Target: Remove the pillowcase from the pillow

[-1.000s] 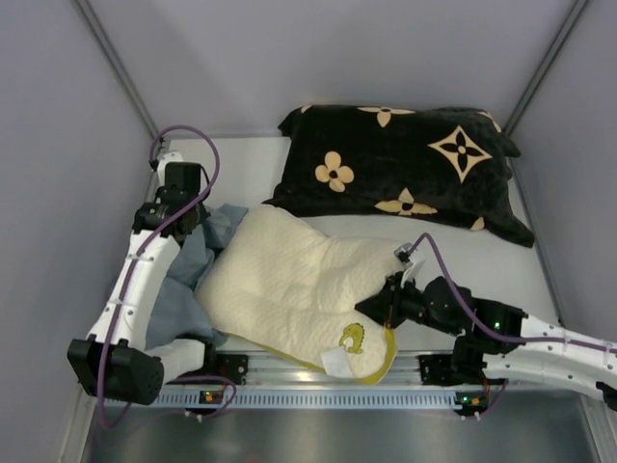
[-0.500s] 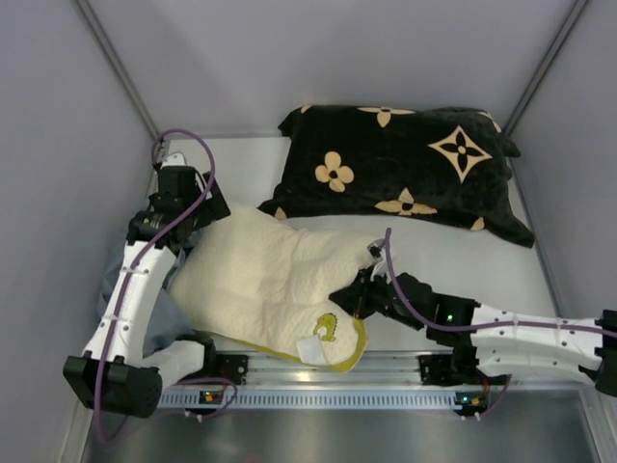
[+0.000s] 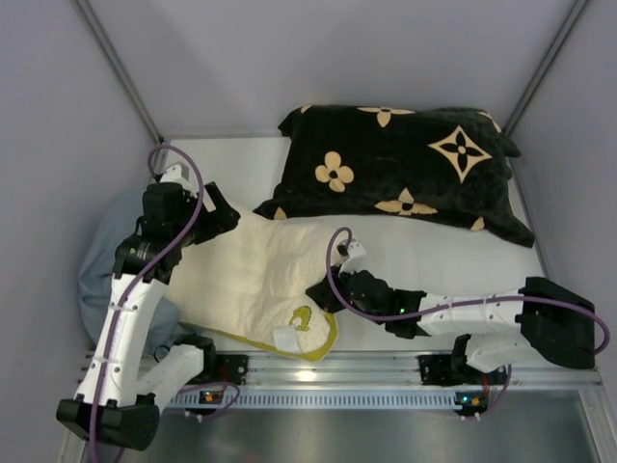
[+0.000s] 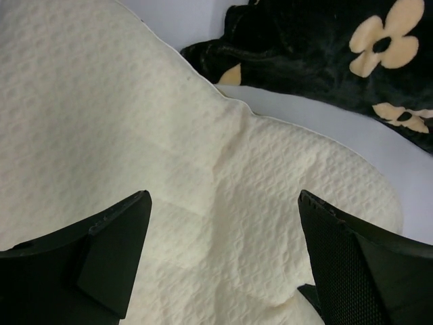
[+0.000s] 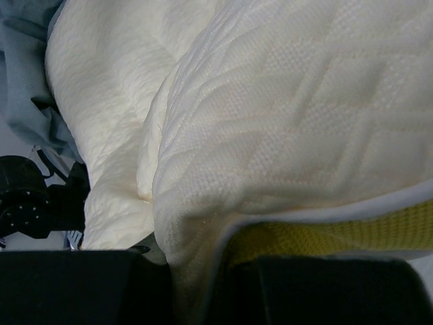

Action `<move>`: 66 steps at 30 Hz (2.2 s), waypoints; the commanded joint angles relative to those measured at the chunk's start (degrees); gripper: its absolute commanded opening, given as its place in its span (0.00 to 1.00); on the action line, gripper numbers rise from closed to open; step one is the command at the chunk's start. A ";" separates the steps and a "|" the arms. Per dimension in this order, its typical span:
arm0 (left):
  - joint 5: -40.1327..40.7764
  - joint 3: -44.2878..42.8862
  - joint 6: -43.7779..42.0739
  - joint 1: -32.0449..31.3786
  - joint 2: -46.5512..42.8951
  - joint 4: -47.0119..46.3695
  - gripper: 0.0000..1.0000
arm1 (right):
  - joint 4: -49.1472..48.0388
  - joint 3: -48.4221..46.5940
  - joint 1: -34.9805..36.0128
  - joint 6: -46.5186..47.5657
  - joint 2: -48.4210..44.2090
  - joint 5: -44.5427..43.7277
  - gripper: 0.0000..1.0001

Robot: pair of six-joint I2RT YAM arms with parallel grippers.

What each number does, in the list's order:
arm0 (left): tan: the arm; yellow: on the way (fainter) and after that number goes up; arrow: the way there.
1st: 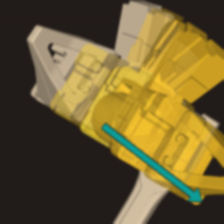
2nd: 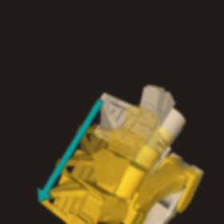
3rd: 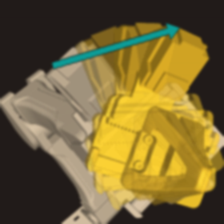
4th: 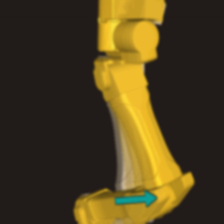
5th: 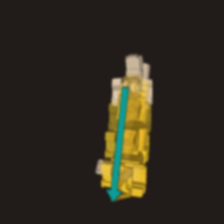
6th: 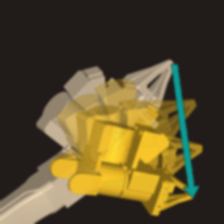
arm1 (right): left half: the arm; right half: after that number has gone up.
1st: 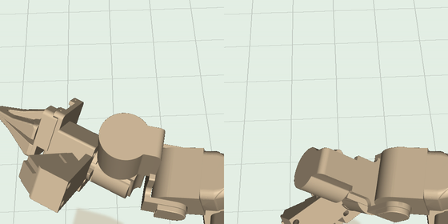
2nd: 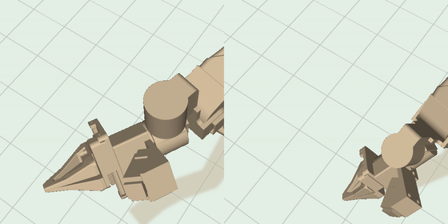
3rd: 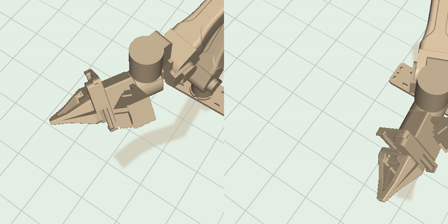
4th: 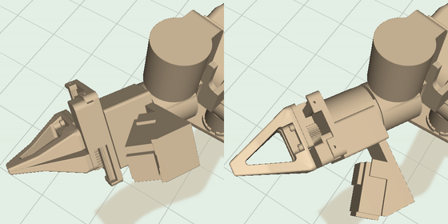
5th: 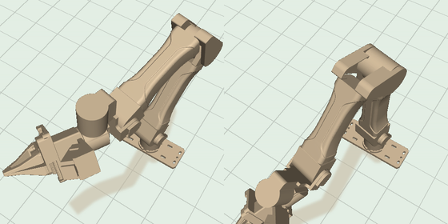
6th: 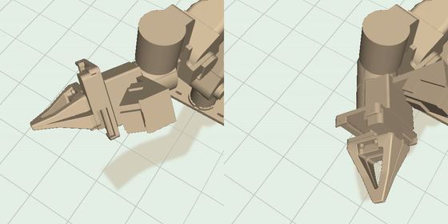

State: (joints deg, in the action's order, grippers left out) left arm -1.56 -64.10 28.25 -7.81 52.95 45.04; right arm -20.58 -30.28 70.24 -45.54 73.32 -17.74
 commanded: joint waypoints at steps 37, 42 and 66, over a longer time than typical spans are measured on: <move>12.20 9.60 10.86 -31.38 2.86 -9.35 0.92 | 18.63 1.02 -24.00 8.80 -3.27 1.93 0.87; 11.76 10.57 11.04 -32.00 1.63 -9.35 0.92 | 26.10 -0.65 -25.76 8.80 -5.81 -4.05 0.99; -2.91 17.60 14.55 -32.18 -5.04 -18.92 0.95 | 46.24 1.01 -31.39 8.45 -38.75 -0.82 0.99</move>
State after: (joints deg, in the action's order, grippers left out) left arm 0.54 -48.10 41.04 -39.81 50.57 32.38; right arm 21.58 -28.91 39.88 -36.05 38.17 -20.78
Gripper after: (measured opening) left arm 0.943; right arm 0.993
